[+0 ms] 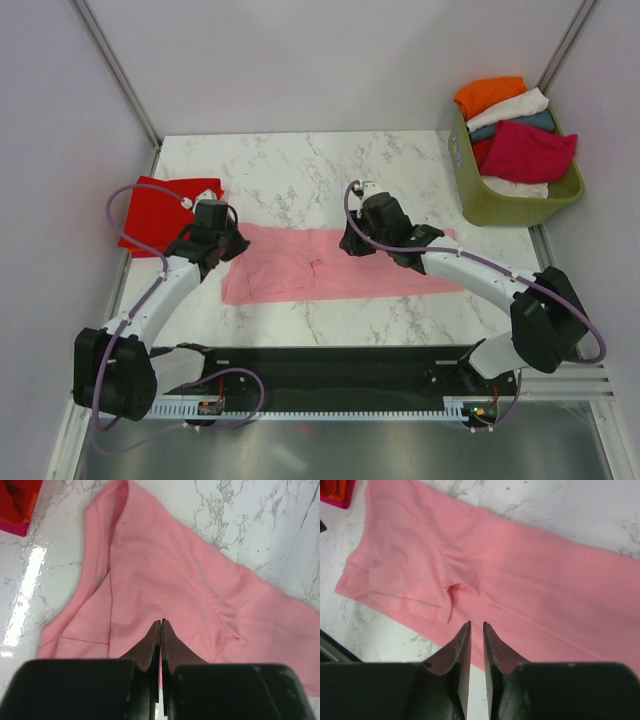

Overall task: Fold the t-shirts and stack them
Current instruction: Fold the tshirt

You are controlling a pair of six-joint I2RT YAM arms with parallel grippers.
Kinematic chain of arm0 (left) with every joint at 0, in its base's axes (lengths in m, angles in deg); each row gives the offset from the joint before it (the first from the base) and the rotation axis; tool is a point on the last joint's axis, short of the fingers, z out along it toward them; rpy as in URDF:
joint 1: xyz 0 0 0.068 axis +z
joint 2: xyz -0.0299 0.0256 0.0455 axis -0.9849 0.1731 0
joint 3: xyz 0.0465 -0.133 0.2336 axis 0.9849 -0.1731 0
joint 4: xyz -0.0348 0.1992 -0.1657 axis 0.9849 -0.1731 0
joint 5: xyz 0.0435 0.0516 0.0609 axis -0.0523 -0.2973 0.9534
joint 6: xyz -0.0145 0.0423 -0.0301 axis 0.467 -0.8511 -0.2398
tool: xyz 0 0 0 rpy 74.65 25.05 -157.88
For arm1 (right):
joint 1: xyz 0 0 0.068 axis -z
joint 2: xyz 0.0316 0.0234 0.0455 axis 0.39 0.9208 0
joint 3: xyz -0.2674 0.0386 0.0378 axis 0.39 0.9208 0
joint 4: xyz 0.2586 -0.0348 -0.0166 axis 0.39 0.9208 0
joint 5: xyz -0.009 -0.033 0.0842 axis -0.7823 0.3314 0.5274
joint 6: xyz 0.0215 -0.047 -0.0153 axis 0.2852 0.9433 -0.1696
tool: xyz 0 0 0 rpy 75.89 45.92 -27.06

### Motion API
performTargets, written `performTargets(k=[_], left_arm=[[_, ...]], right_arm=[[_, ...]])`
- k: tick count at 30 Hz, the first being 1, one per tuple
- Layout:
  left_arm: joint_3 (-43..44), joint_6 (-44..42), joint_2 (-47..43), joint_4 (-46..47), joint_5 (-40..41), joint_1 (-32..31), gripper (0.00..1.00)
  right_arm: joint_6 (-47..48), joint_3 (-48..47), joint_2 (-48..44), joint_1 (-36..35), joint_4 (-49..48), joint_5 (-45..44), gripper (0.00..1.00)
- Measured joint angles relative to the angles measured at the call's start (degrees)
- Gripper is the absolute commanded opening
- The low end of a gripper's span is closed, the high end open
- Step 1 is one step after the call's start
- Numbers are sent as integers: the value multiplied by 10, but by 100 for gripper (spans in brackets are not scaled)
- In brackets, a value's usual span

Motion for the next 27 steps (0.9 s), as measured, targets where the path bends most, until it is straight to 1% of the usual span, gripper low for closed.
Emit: performTargets(k=[1,2,3,9,14,23,27], left_arm=[[0,0,3,0,0,0,2],[0,1,8,1,0,0,2],[0,2,13,1,0,0,2],[15,28,79,-4,2,-2,2],[30,69,122,-6,15,-2,2],[100,90,242,-14,36,-2,2],[148,93,305,-40,48,-2,2]], right_arm=[[0,6,-8,1,7,-14,14],[2,14,-17,4,16,-29,1],[1,20,-21,6,21,-38,0],[-3,70,-34,40,54,-89,0],[-6,102,-42,47,75,-132,0],[-10,118,-41,50,92,-178,0],[-10,118,-15,50,92,-179,0]])
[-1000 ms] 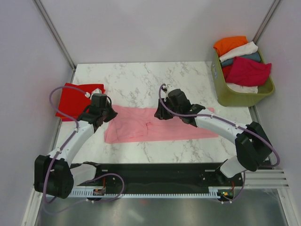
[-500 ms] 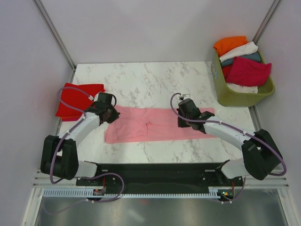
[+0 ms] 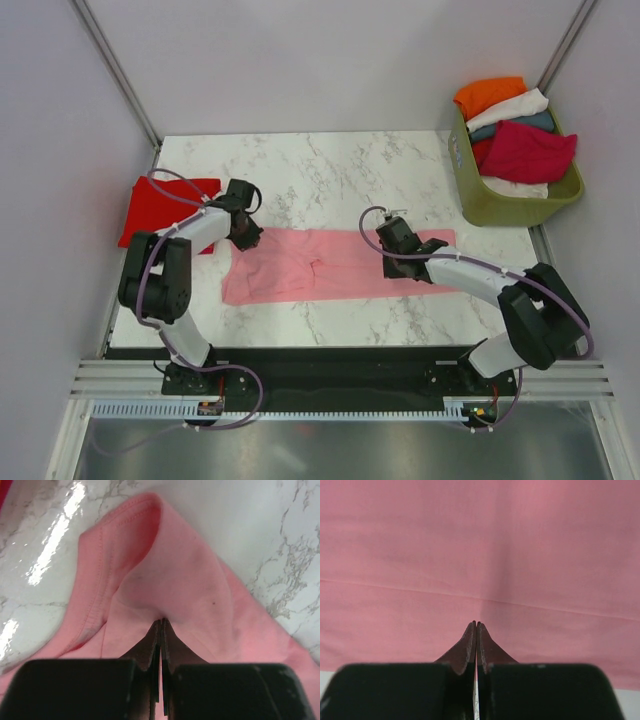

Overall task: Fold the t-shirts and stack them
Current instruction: Fold the tshirt

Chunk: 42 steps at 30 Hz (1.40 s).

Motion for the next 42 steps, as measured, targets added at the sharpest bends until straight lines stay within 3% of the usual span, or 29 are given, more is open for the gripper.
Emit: performTargets(k=[9,15,23,29,33,42], left_arm=[[99,-3,95,-42,11,0,2],[223,-24,181,-92,15,0,2],[463,-58,334,-130,-4,-2,2],[666,-69,461,-131,-59,-34,2],[756,-69,522,-113,-121,-59,2],[767,-65,542,-53,-188,-66,2]], right_arm=[[-17,6,42,-1,13,17,0],[-49,7,48,-38,7,12,0],[-130,-31,96,-199,-26,40,0],[-179,-91,190,-252,-161,182,4],[-174,-111,178,-234,-177,215,24],[-139,-112,48,-20,-212,245,33]])
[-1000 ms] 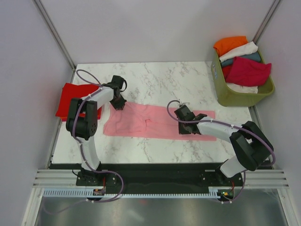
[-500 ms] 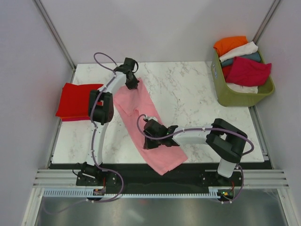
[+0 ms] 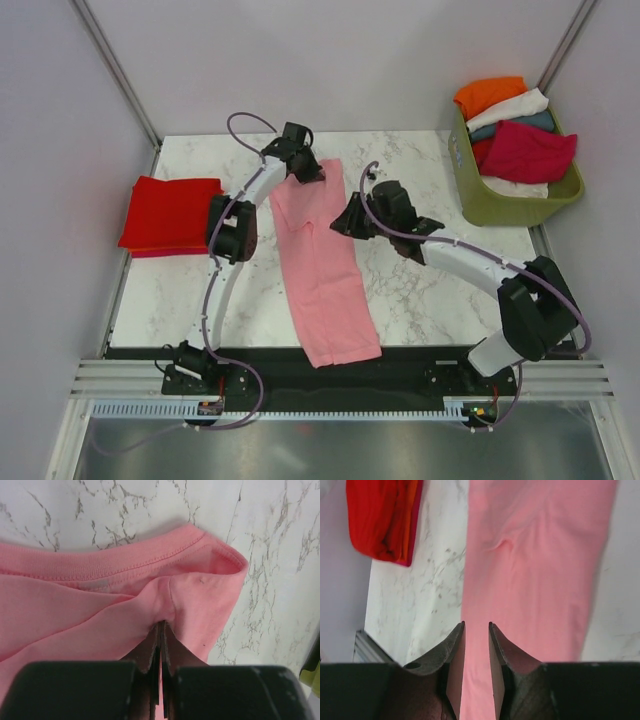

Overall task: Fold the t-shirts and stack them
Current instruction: Fold the tshirt

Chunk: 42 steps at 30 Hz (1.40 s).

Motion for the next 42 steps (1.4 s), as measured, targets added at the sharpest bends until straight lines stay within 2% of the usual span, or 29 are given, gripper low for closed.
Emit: performTargets(k=[5,8,12,16,22,28,31,34,35,39,42], left_arm=[[0,0,-2,17,-23,14,2],[-10,-7,-16,22,-29,22,7],[-82,-39,-97,25,-31,29,12],[-201,-73,-249,34,-28,28,12],[-432,-83,-493,106,-24,26,13],[-663,-82,-632,172,-26,27,13],[-767,-80,-680,179,-25,27,13],[-831,-78,-727,181,-26,27,13],[-848,-77,-746,184,-25,27,14],[-901,-76,-822,196,-26,27,14],[-928,-75,-851,207,-26,27,15]], right_arm=[[16,-48,59,76,25,20,38],[27,-92,120,101,44,33,42],[37,-151,196,137,63,56,48],[45,-226,276,177,74,88,49],[44,-320,382,197,80,126,49],[31,-365,433,191,73,154,48],[24,-382,448,191,67,156,44],[17,-399,463,191,63,155,34],[16,-407,471,191,62,154,23],[5,-438,499,193,57,149,0],[-10,-455,510,200,55,148,0]])
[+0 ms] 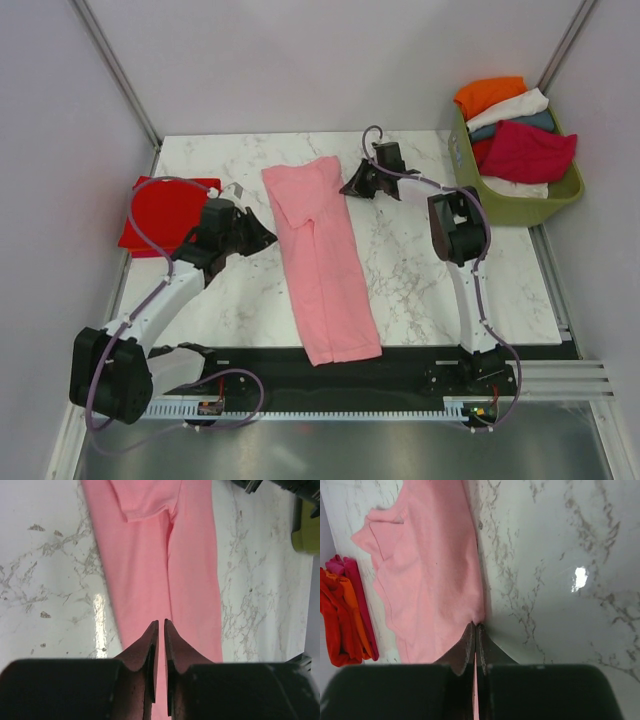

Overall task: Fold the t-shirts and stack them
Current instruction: Fold the tshirt

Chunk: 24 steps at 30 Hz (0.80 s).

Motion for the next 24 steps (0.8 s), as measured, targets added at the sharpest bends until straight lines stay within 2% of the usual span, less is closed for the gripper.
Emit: performTargets(k=[10,12,14,17,19,20,24], left_arm=[[-63,0,43,24,-20,-1,18],[-66,0,54,31,-21,-3,19],[-68,1,63,39,-26,-5,21],[-69,2,76,51,-31,-13,23],[-69,3,85,56,-32,-21,25],[-70,3,89,59,-33,-26,33],[-81,9,92,64,-33,-45,44]], right_arm=[[-37,-29,23,69,-21,-21,0],[-41,-42,34,84,-27,-24,16],[-46,-55,42,95,-33,-25,41],[-46,-64,44,100,-47,-29,48],[-45,-62,43,99,-55,-30,48],[-43,-58,40,97,-57,-34,48],[-23,-2,-2,93,-54,-50,49]])
